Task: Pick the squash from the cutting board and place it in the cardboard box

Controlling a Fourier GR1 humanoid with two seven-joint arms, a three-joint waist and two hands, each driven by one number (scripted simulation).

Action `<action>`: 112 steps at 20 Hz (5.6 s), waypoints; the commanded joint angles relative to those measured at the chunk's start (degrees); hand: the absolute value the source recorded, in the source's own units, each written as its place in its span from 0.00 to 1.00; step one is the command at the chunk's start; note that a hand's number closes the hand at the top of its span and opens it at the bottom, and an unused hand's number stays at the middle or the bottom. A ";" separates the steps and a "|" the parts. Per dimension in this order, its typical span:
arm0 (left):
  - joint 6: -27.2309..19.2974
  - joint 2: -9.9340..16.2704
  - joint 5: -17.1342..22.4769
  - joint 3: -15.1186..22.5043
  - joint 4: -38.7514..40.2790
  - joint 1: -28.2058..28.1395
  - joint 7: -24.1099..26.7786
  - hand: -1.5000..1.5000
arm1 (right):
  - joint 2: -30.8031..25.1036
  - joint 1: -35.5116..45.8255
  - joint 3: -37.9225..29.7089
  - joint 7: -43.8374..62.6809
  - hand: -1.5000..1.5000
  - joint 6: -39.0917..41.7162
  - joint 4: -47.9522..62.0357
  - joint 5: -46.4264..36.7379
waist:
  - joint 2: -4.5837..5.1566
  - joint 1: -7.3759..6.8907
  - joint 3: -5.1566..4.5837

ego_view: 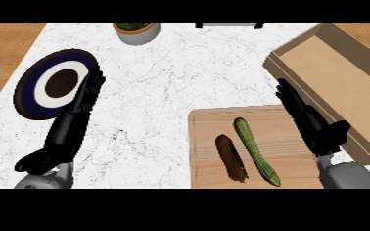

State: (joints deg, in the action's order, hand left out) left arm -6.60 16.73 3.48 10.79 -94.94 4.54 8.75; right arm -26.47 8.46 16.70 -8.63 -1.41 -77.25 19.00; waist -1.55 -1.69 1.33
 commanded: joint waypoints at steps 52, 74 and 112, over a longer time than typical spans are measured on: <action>-6.25 -6.29 -1.90 -11.24 16.91 -0.56 -11.97 0.50 | -0.08 -0.72 11.63 68.85 0.00 18.67 -42.75 -47.14 | 1.51 1.65 -1.34; -5.16 -8.74 -2.85 -13.46 23.77 0.55 -5.42 0.50 | 10.70 0.37 12.91 71.08 0.00 23.15 -31.46 -58.81 | 1.57 1.82 -1.37; -2.44 -8.92 -5.06 -15.40 14.70 -1.06 -12.70 0.50 | 19.36 1.96 5.05 42.46 1.00 14.01 -7.09 -77.47 | 1.49 1.44 -1.32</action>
State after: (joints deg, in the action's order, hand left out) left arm -9.05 7.94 -1.36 -5.56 -75.39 5.24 -1.33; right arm -6.93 9.63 20.87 36.27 15.36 -85.66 -55.44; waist -0.10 -0.05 -0.09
